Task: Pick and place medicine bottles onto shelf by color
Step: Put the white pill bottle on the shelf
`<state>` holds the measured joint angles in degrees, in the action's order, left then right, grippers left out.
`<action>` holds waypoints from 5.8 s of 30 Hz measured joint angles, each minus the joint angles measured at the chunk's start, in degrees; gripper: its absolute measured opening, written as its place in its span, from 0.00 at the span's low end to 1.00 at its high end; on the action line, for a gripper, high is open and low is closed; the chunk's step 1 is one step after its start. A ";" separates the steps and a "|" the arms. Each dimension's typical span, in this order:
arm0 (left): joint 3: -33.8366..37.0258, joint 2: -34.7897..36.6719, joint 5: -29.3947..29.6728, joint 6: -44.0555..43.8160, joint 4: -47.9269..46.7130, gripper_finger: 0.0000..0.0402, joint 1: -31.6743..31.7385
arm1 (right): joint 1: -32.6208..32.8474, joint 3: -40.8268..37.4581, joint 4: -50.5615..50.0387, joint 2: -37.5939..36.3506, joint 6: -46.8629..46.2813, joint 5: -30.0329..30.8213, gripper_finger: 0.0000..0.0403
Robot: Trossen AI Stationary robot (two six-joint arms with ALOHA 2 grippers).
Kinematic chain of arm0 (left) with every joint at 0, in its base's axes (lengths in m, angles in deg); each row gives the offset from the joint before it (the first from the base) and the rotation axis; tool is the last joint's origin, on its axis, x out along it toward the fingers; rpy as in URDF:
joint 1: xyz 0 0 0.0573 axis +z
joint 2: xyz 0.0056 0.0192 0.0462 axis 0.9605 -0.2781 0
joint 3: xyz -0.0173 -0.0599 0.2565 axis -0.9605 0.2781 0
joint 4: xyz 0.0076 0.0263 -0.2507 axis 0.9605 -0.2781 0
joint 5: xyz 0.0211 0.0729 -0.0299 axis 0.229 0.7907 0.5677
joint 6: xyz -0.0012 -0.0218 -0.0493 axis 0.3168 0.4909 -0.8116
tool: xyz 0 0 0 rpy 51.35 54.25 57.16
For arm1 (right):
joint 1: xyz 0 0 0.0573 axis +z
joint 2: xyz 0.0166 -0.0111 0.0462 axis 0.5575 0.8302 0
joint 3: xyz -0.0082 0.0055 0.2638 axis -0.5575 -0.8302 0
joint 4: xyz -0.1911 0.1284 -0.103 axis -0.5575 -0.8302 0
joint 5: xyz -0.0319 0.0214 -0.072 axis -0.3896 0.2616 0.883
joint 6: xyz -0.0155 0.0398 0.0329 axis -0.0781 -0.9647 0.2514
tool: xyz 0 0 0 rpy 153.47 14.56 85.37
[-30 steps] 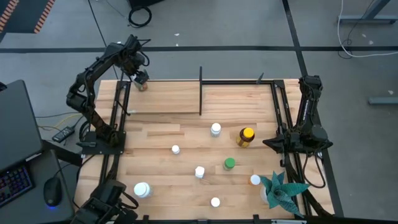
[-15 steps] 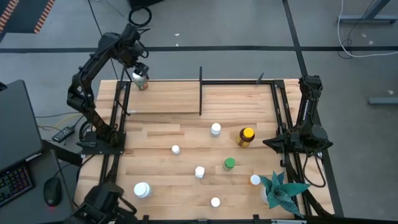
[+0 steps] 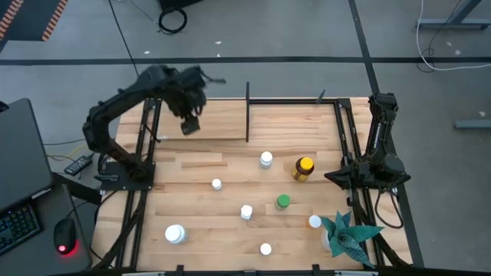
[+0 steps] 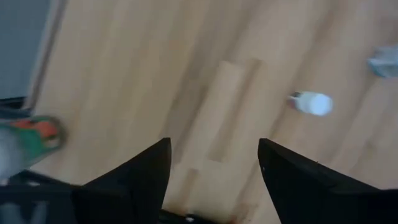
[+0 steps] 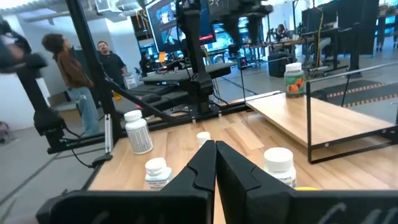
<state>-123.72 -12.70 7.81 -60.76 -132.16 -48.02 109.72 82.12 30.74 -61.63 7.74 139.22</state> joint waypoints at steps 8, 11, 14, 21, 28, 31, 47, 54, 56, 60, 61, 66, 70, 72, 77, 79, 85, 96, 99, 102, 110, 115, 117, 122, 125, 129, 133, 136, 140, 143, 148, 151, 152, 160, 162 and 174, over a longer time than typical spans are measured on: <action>3.13 -1.90 2.41 -11.39 3.17 0.60 -17.05 | 0.00 0.00 -0.89 0.01 -4.94 -3.67 0.04; 10.03 -1.91 0.81 -14.49 8.78 0.60 -20.37 | 0.00 0.01 -2.39 -0.01 -7.39 -5.19 0.04; 17.06 -1.39 -0.66 -16.80 13.34 0.60 -23.27 | 0.00 -0.01 -3.89 -0.02 -8.90 -5.66 0.04; 24.04 -1.33 0.32 -17.27 25.51 0.60 -27.93 | -0.02 -0.01 -4.88 0.00 -7.31 -6.23 0.04; 29.81 -1.31 0.55 -19.21 29.86 0.65 -28.11 | -3.94 0.33 0.06 0.01 6.68 -4.02 0.05; 32.11 -1.31 0.53 -20.17 33.12 0.68 -28.11 | -5.76 0.08 -0.04 0.01 3.88 -1.17 0.08; 32.76 -5.52 0.38 -20.57 38.20 0.78 -29.86 | -19.05 2.52 0.02 3.11 0.03 -5.39 0.63; 32.76 -6.75 0.42 -22.81 40.48 0.79 -30.58 | -21.89 2.53 0.94 6.74 0.10 -7.59 0.70; 32.76 -6.75 0.40 -23.50 40.71 0.79 -30.60 | -22.73 2.53 2.99 7.33 0.38 -7.76 0.70; 32.87 -7.02 0.44 -24.08 40.82 0.79 -30.58 | -24.00 2.55 6.99 7.52 3.82 -8.91 0.70; 33.18 -7.36 0.44 -24.28 41.82 0.79 -30.58 | -24.28 2.55 7.48 7.52 4.52 -9.42 0.70; 35.09 -9.61 0.45 -24.69 43.98 0.79 -30.58 | -25.03 2.57 7.14 7.52 5.48 -9.60 0.70; 35.17 -10.30 0.48 -25.01 44.02 0.79 -30.58 | -24.98 2.57 7.01 7.52 5.51 -9.45 0.70; 35.16 -10.47 0.49 -25.09 43.51 0.78 -30.58 | -24.98 2.57 6.99 7.52 5.51 -9.42 0.70; 35.15 -11.77 0.48 -25.91 43.55 0.77 -30.58 | -24.98 2.57 6.87 7.52 5.53 -9.33 0.70; 35.16 -12.20 0.48 -25.93 43.27 0.76 -30.56 | -24.98 2.57 6.86 7.52 5.53 -9.26 0.70; 35.17 -12.32 0.48 -25.89 42.79 0.68 -30.56 | -24.98 2.57 6.82 7.52 5.53 -9.23 0.70; 35.15 -12.26 0.46 -23.40 38.14 0.36 -30.48 | -24.98 2.57 6.77 7.52 5.55 -7.48 0.69; 35.15 -12.05 0.48 -23.10 37.02 0.36 -30.39 | -24.98 2.57 6.78 7.52 5.56 -7.48 0.69; 35.15 -11.52 0.44 -23.07 34.93 0.36 -30.11 | -24.98 2.57 6.75 7.52 5.53 -7.48 0.69; 35.15 -7.13 1.45 -23.40 27.72 0.38 -27.81 | -24.98 2.57 5.17 7.52 5.54 -6.52 0.69; 35.16 -2.88 6.39 -24.61 23.01 0.38 -25.31 | -24.98 2.57 4.31 7.52 5.53 -6.04 0.69; 35.15 -0.57 6.76 -24.60 21.99 0.37 -24.16 | -24.98 2.57 4.31 7.50 4.99 -6.57 0.69; 35.40 5.81 7.55 -24.62 20.45 0.39 -21.18 | -24.98 2.57 4.22 7.52 4.63 -8.36 0.68; 37.92 10.23 8.24 -24.39 20.68 0.39 -18.52 | -24.98 2.57 4.24 7.52 4.52 -8.17 0.68; 43.80 15.35 8.24 -23.96 21.48 0.37 -13.11 | -24.97 2.57 4.34 7.50 4.14 -8.17 0.68; 46.95 17.97 8.35 -23.14 21.34 0.39 -6.33 | -24.98 2.57 4.37 7.52 3.98 -8.07 0.68; 46.95 18.71 9.71 -23.06 22.46 0.40 -1.71 | -25.03 2.57 4.40 7.52 4.00 -7.91 0.68; 46.95 18.73 10.19 -21.39 23.89 0.37 4.26 | -25.05 2.57 4.44 7.52 4.86 -7.78 0.68; 46.95 18.12 10.23 -20.89 24.28 0.37 8.97 | -25.07 2.57 4.44 7.52 5.23 -7.74 0.68; 46.94 17.77 10.16 -19.96 25.16 0.41 16.73 | -25.07 2.57 4.44 7.52 6.56 -7.74 0.68; 46.93 17.77 8.36 -18.12 27.99 0.41 19.58 | -25.07 2.57 4.44 7.52 6.64 -7.74 0.68; 46.93 17.77 7.51 -16.68 28.50 0.40 20.25 | -25.07 2.57 4.44 7.52 6.83 -7.74 0.68; 46.93 17.77 6.35 -0.26 29.12 0.40 21.40 | -25.33 2.57 4.44 7.52 7.68 -7.74 0.68; 46.93 17.77 6.64 3.48 29.17 0.40 21.37 | -25.96 2.57 4.44 7.51 7.67 -7.74 0.68; 46.93 17.77 9.81 20.29 28.77 0.40 23.85 | -29.48 2.57 4.24 7.51 7.68 -7.74 0.68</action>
<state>-76.80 5.08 17.62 -40.47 -103.38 -24.18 80.24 84.69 34.98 -54.12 15.42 131.48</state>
